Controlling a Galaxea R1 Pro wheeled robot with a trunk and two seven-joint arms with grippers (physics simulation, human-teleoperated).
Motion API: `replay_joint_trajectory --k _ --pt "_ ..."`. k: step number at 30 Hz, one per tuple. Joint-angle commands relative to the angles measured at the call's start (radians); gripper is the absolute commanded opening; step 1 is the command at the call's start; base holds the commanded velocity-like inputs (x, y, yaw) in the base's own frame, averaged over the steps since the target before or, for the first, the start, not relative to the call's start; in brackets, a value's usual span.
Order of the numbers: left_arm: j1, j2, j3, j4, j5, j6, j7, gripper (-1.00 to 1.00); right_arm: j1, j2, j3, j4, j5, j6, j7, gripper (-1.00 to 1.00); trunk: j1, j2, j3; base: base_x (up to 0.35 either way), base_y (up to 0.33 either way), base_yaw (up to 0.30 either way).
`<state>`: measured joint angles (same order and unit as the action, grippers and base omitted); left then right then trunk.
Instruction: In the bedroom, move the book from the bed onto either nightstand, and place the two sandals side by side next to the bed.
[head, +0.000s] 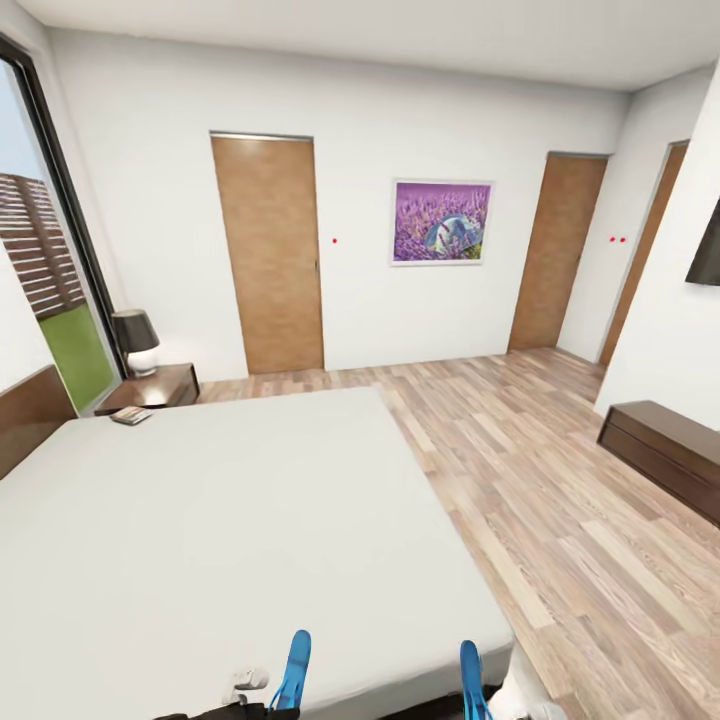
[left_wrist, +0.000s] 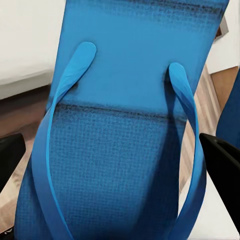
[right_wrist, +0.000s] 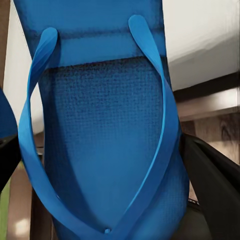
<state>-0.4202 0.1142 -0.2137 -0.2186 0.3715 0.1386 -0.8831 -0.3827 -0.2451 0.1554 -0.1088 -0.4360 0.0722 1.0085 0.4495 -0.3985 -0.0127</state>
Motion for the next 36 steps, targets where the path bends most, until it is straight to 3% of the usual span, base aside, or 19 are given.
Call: replay_joint_trajectory --k 1,36 --pt "0.000 0.001 -0.006 -0.001 0.010 0.010 -0.002 -1.00 -0.001 0.000 0.007 0.000 -0.010 0.008 0.002 -1.00 0.001 -0.002 -0.001 0.000 0.000 -0.300" --pt "0.000 0.001 -0.006 0.002 0.010 0.010 0.000 -1.00 -0.001 0.000 0.007 0.000 -0.010 0.008 0.002 -1.00 0.001 -0.002 -0.001 0.000 0.000 -0.300"
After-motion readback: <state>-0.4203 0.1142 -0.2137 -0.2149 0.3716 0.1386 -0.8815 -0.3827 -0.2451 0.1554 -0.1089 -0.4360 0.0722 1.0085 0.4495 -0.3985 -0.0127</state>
